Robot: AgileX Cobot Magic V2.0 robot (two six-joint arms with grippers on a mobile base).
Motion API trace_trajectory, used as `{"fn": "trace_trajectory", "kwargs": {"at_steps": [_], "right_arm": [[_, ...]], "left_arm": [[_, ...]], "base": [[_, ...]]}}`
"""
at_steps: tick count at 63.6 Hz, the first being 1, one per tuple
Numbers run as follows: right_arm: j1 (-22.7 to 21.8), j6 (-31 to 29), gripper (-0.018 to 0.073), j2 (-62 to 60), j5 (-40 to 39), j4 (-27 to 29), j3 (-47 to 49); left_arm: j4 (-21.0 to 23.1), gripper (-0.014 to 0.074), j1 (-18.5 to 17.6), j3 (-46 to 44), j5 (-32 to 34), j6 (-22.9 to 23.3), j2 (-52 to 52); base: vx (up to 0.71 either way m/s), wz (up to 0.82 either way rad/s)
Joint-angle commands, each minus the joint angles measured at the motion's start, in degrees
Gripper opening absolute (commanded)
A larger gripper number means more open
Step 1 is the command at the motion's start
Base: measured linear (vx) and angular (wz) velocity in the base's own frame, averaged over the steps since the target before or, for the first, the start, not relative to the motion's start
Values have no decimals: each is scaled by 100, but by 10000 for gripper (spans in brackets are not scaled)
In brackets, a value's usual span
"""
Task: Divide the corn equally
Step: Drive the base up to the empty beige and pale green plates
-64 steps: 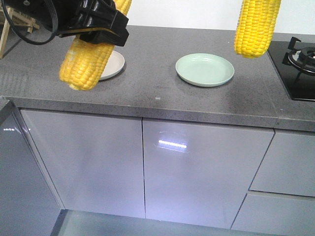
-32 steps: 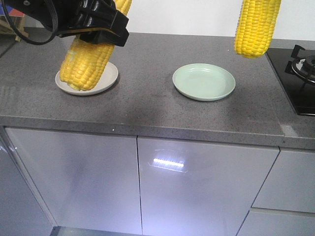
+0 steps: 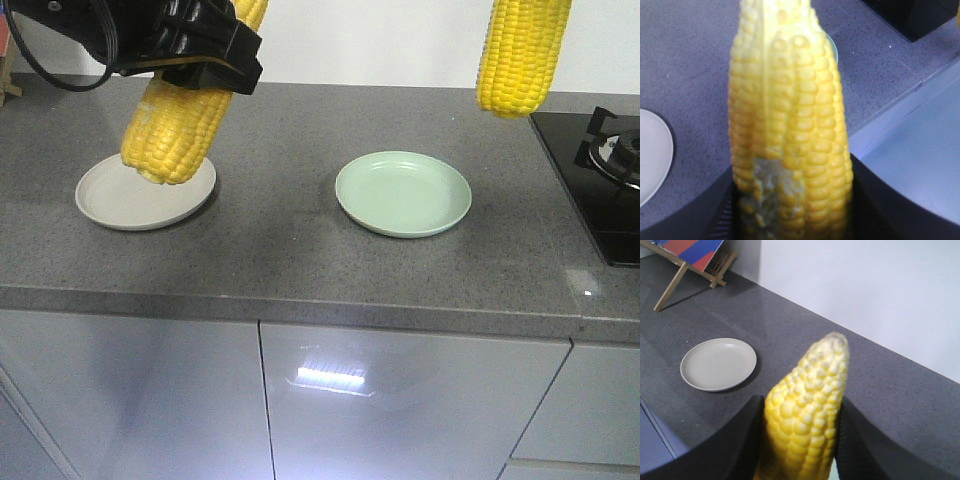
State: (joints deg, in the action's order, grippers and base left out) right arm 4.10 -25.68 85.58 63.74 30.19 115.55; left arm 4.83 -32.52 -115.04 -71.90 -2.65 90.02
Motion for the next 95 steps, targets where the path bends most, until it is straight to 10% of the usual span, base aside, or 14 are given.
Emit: {"fn": "trace_trajectory", "kwargs": {"at_steps": [1, 95], "right_arm": [[-24, -9, -1, -176, -382, 155, 144], [-24, -9, -1, -176, -382, 155, 144]], "left_arm": [[51, -6, -16, -179, 306, 18, -218], [51, -6, -16, -179, 306, 18, -218]], "base": [[15, -6], [11, -1]]}}
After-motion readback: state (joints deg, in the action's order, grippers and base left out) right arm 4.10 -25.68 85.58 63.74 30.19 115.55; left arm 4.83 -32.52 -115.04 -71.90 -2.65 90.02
